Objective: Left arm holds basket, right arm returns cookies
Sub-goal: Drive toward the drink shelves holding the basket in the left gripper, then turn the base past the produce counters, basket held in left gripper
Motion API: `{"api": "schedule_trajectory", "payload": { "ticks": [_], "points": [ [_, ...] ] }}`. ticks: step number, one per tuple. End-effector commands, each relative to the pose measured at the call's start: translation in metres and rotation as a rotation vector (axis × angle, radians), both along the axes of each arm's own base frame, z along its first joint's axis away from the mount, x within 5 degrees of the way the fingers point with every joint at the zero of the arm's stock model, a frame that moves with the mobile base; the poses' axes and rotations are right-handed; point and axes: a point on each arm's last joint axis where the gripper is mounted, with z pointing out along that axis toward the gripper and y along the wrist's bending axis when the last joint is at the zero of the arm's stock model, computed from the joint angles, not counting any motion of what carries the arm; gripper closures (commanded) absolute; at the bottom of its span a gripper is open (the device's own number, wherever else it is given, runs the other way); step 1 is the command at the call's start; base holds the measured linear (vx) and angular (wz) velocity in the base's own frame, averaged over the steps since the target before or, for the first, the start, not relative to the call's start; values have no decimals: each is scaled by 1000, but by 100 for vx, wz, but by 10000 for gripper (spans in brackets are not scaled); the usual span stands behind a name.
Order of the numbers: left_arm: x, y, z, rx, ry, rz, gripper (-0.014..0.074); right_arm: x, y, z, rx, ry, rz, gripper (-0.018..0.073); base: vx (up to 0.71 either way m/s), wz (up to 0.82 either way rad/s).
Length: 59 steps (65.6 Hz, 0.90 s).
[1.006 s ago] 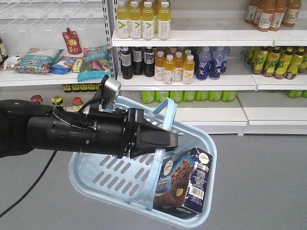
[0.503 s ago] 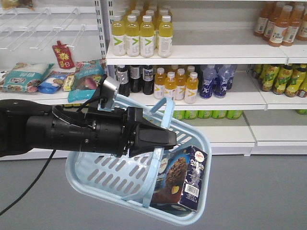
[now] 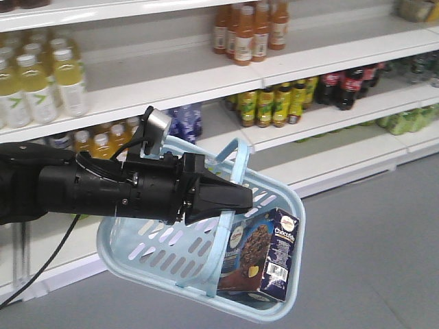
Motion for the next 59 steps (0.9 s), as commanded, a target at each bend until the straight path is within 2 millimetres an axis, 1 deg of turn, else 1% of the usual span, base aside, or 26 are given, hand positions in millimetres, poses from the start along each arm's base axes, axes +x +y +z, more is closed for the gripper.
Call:
{"api": "schedule_trajectory", "payload": {
  "ticks": [1, 23, 59],
  "points": [
    [-6, -1, 33, -161, -30, -12, 600, -1, 1, 1, -10, -69, 8, 566, 22, -92],
    [-6, -1, 33, -161, -30, -12, 600, -1, 1, 1, -10, -69, 8, 566, 21, -83],
    [-6, -1, 33, -159, -30, -9, 600, -1, 1, 1, -10, -69, 8, 566, 16, -73]
  ]
}}
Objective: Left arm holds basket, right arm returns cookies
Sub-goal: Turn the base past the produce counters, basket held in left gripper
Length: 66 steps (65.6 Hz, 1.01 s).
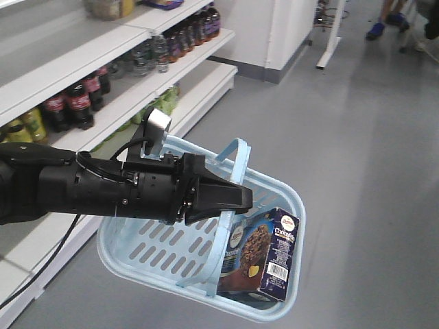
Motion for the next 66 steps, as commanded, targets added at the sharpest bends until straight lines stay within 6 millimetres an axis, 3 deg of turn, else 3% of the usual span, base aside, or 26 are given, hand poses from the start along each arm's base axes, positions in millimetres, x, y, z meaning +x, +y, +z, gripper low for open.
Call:
{"api": "schedule_trajectory", "payload": {
  "ticks": [1, 38, 66],
  "points": [
    [-6, -1, 33, -159, -30, -10, 600, -1, 1, 1, -10, -69, 8, 566, 11, -76],
    [-6, -1, 33, -159, -30, -10, 600, -1, 1, 1, -10, -69, 8, 566, 9, -70],
    [-6, -1, 33, -159, -30, -10, 600, -1, 1, 1, -10, -69, 8, 566, 9, -22]
  ]
}}
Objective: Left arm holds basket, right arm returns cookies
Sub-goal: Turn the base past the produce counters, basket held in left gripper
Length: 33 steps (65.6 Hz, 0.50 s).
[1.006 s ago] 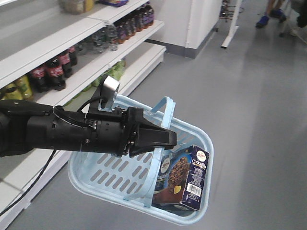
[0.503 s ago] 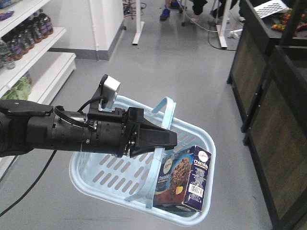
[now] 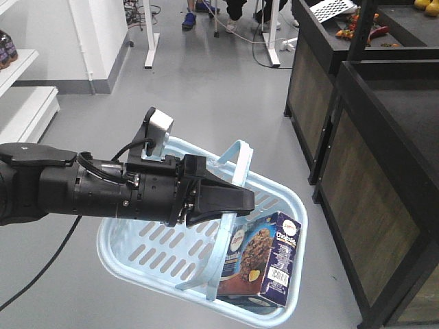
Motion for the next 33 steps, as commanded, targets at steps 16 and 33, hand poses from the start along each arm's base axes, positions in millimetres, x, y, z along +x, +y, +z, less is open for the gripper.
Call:
{"api": "schedule_trajectory", "payload": {
  "ticks": [16, 33],
  "points": [
    [-6, -1, 33, -156, -31, -3, 600, -1, 1, 1, -10, -69, 8, 566, 17, -6],
    [-6, -1, 33, -156, -31, -3, 600, -1, 1, 1, -10, -69, 8, 566, 25, 7]
  ]
}}
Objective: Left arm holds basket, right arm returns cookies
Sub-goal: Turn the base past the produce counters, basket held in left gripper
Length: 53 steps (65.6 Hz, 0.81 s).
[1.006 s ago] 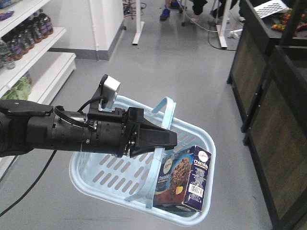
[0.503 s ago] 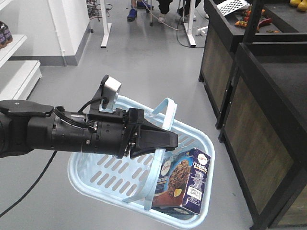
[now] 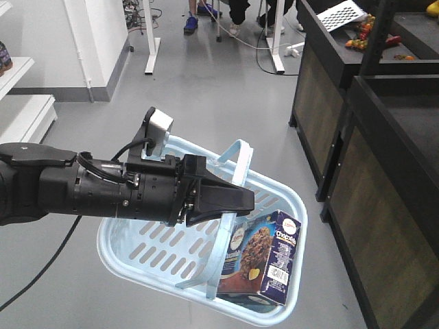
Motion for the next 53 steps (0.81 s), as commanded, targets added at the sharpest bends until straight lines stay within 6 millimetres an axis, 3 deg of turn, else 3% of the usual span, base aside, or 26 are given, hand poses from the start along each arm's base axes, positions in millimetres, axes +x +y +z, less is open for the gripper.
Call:
{"api": "schedule_trajectory", "payload": {
  "ticks": [1, 53],
  "points": [
    [-6, -1, 33, -156, -31, -4, 600, -1, 1, 1, -10, -69, 8, 566, 27, 8],
    [-6, -1, 33, -156, -31, -4, 600, -1, 1, 1, -10, -69, 8, 566, 28, -1]
  ]
}}
